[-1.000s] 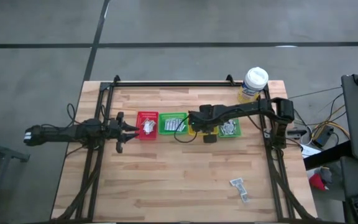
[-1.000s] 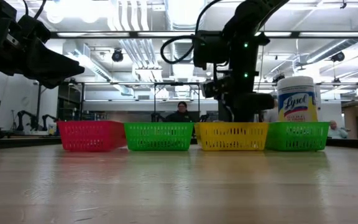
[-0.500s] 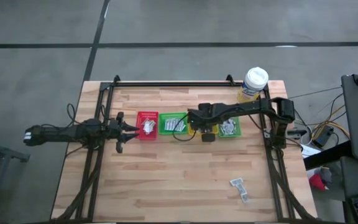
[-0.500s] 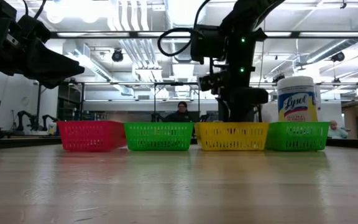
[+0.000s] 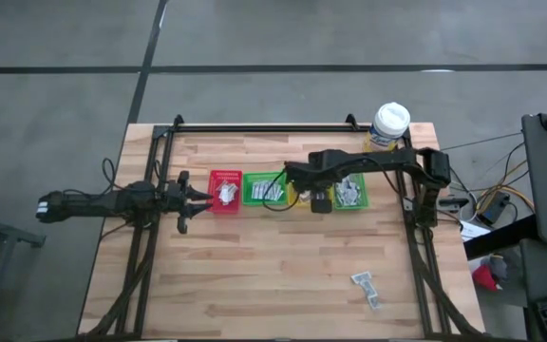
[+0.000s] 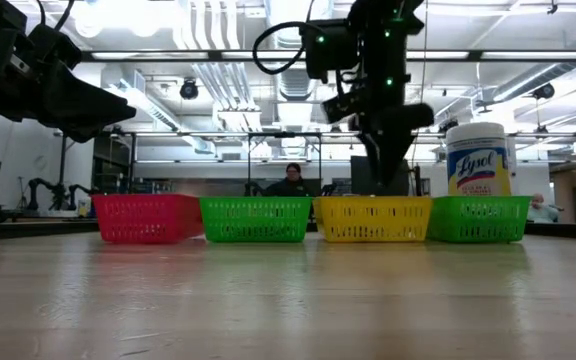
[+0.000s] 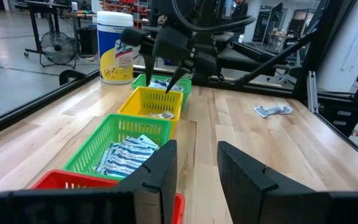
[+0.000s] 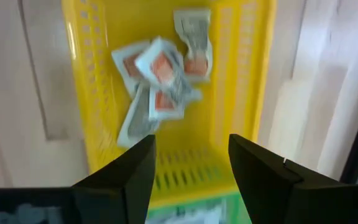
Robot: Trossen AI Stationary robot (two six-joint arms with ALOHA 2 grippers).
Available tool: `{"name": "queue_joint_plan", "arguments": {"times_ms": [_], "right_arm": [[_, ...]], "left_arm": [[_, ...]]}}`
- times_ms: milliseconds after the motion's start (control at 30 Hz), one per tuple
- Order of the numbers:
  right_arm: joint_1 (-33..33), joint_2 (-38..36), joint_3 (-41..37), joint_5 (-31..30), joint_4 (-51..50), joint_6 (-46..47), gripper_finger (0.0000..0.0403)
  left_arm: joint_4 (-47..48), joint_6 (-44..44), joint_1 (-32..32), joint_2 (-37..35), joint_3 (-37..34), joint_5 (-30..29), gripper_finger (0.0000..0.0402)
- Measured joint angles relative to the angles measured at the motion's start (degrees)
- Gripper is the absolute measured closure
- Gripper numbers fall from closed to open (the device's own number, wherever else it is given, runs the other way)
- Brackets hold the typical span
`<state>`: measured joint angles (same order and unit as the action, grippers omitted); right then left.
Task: Pick & Place First Aid Supplies
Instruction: Put the orange ointment pack into the yellow bin
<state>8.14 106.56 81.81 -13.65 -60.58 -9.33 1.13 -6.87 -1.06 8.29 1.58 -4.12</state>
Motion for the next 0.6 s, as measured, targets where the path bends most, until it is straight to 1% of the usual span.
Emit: {"name": "queue_joint_plan", "arguments": {"times_ms": [267, 433, 600], "right_arm": [[-0.02, -0.09, 4.15, 0.22, -12.89, 10.82, 0.0202], [-0.87, -0.09, 3.85, 0.66, -18.51, 20.07, 0.0202], [-3.88, -0.09, 2.14, 0.74, -21.93, 26.30, 0.0202]], "left_arm": [[-0.02, 0.02, 0.02, 0.00, 0.00, 0.00, 0.0289], [-0.01, 0.02, 0.01, 0.00, 0.00, 0.00, 0.0289], [0.00, 0.02, 0.01, 0.00, 0.00, 0.00, 0.0289]]}}
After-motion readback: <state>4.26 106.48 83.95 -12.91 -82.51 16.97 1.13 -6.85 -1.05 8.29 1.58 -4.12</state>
